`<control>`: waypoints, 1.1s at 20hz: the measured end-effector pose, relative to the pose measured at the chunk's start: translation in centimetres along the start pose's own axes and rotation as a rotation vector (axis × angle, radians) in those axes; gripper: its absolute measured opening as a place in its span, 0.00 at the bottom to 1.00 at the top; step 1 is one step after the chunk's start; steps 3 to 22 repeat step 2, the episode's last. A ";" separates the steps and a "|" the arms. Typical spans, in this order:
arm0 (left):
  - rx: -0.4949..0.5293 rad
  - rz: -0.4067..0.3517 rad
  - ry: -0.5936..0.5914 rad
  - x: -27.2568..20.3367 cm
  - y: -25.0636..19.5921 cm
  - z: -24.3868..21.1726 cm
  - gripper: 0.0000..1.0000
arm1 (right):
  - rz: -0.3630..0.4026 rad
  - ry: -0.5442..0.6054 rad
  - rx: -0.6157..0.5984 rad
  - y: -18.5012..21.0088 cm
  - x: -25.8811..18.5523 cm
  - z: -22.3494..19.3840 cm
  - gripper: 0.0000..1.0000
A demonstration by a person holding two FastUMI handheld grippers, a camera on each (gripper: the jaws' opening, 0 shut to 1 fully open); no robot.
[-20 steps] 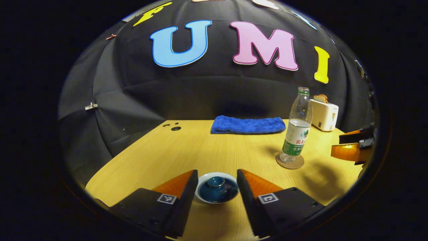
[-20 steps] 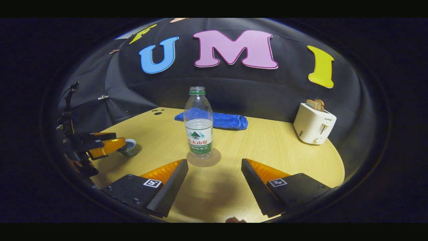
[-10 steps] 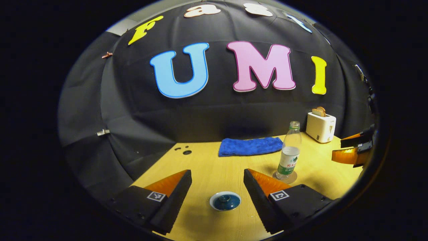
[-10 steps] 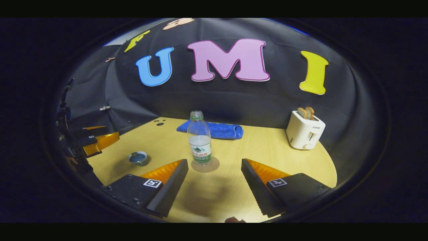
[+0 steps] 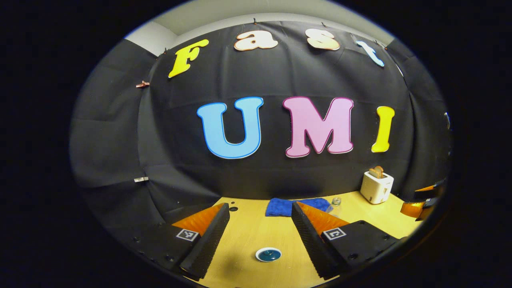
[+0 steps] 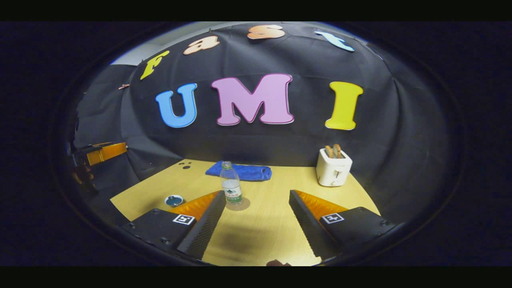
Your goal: Open the teacup lid with one hand, grasp the water bottle and pour water into the teacup with the other hand; after pouring, place the water bottle on the coaster and then close the teacup lid.
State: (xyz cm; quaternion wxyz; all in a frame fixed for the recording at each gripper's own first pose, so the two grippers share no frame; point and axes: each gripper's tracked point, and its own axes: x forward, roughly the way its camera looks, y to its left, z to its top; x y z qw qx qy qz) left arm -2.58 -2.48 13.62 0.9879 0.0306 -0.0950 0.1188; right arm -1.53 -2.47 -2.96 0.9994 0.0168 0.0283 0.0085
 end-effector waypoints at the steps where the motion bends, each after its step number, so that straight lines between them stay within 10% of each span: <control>1: -0.011 -0.013 -0.012 -0.7 0.0 0.7 0.97 | -0.022 -0.018 0.010 -0.3 -0.8 0.6 0.99; 22: -0.021 -0.024 -0.025 -1.3 -0.1 1.2 0.97 | -0.049 -0.036 0.013 -0.7 -1.5 1.2 0.98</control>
